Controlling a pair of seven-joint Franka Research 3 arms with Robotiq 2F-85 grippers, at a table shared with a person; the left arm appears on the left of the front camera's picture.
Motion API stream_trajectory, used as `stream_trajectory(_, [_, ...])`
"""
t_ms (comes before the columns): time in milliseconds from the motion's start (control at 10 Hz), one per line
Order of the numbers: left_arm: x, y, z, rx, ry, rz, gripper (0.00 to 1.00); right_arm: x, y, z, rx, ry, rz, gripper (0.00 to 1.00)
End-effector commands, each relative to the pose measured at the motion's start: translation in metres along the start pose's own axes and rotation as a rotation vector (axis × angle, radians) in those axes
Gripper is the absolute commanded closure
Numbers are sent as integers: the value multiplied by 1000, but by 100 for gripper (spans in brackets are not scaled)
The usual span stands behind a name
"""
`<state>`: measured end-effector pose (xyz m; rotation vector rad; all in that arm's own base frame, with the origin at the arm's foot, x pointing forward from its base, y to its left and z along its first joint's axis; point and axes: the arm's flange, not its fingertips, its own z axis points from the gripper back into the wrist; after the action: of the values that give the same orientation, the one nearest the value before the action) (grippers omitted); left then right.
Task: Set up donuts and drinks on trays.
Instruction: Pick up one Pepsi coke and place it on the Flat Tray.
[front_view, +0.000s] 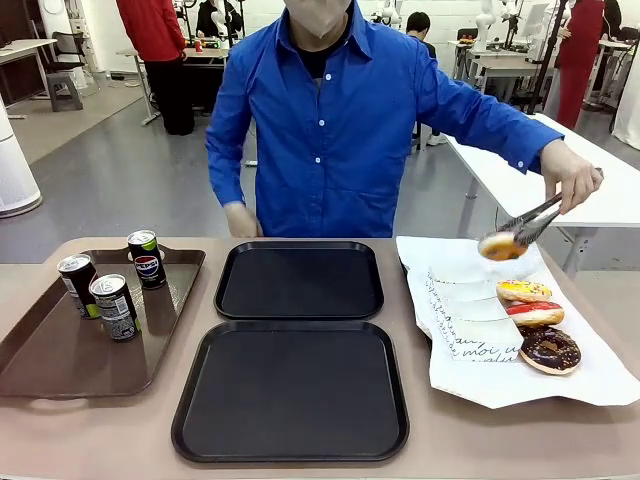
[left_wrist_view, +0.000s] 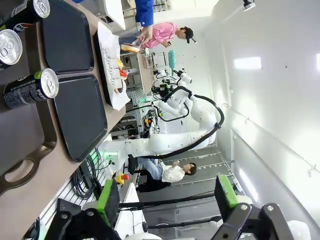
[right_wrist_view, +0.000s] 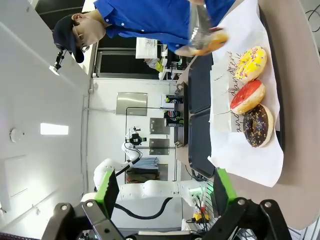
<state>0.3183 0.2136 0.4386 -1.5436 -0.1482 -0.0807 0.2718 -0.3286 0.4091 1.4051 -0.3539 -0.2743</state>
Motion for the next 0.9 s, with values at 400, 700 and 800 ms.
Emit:
stream_trajectory(400, [-3,-4,0,-4,-4,-12,0,-2,3,-1,14,-7,4,0])
stream_trajectory(700, [-3,-4,0,-4,-4,-12,0,-2,3,-1,14,-7,4,0])
stream_trajectory(800, [-3,-4,0,-4,-4,-12,0,-2,3,-1,14,-7,4,0])
